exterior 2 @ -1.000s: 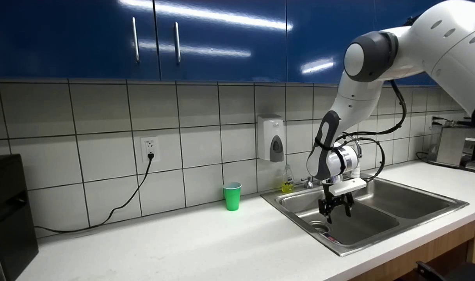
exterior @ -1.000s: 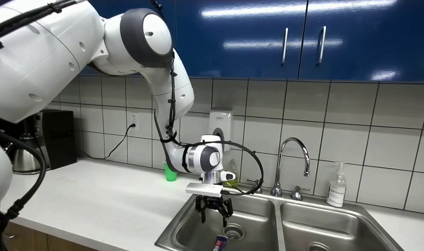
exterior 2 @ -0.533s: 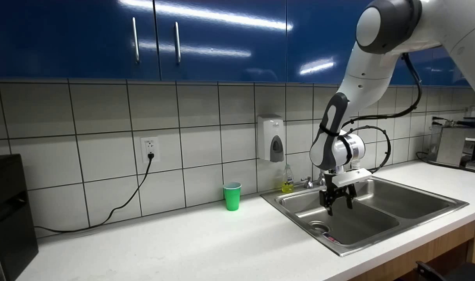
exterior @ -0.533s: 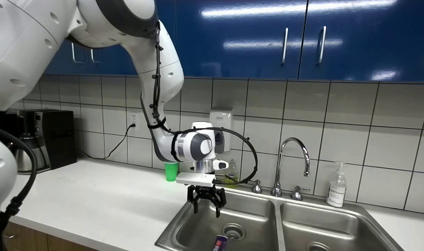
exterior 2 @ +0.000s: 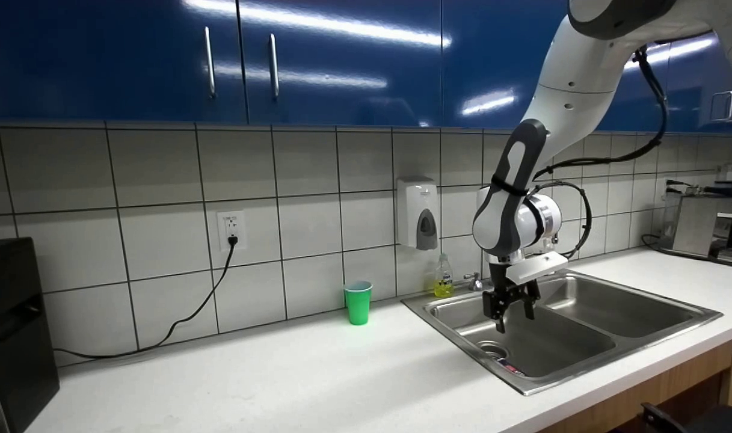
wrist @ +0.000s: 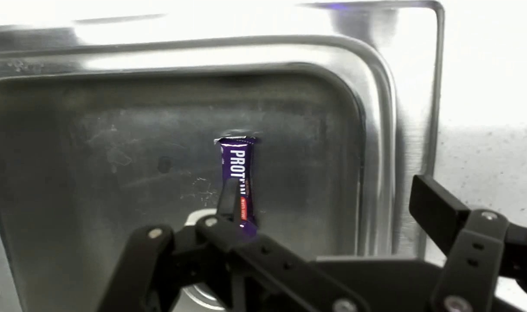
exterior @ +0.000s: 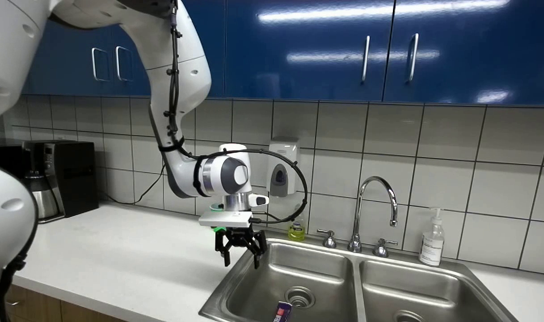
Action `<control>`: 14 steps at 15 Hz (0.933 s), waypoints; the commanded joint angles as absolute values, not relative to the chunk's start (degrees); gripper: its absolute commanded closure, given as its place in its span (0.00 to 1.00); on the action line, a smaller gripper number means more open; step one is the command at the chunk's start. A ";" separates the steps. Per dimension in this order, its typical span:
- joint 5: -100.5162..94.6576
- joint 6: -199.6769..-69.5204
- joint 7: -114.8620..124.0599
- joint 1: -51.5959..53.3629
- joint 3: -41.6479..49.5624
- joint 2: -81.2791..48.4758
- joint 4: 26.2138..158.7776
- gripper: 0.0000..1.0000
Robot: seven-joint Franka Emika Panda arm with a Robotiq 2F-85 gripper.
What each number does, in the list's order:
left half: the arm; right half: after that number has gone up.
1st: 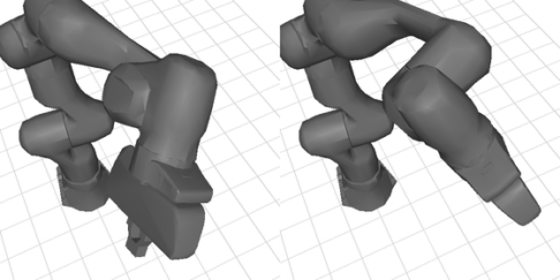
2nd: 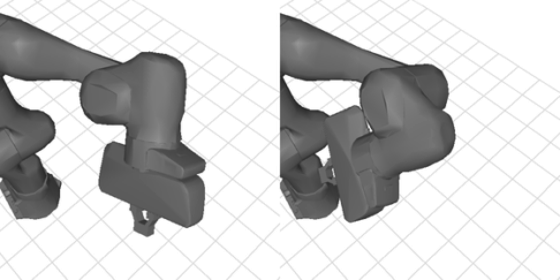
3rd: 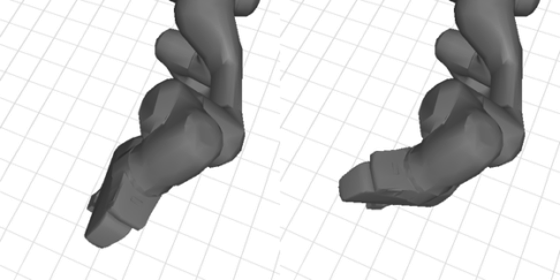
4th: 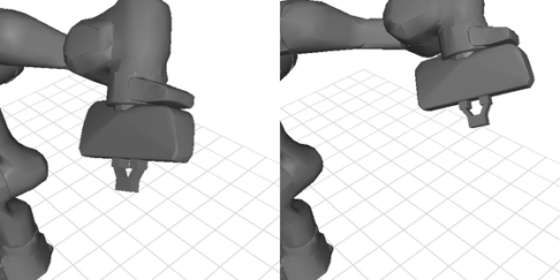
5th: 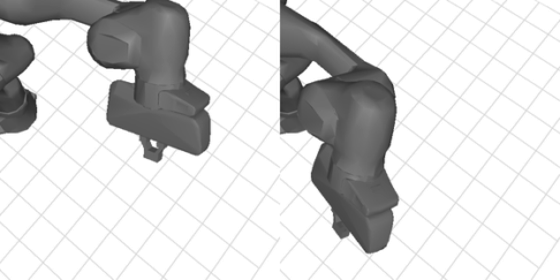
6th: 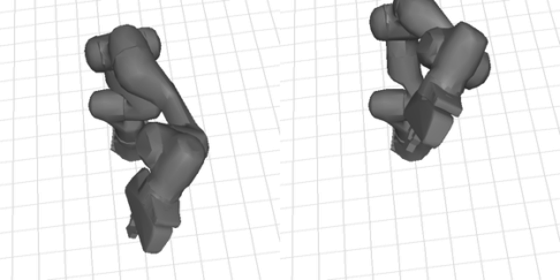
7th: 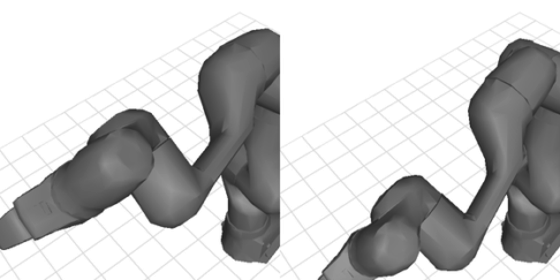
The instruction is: Put the chocolate bar inside the sink
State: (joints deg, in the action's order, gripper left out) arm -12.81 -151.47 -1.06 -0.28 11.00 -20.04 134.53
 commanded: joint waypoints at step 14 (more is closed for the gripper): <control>-17.76 -151.00 6.55 12.67 0.24 -15.34 140.62 0.00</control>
State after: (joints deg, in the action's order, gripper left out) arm -16.52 -151.46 3.96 11.68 1.95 -16.77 139.65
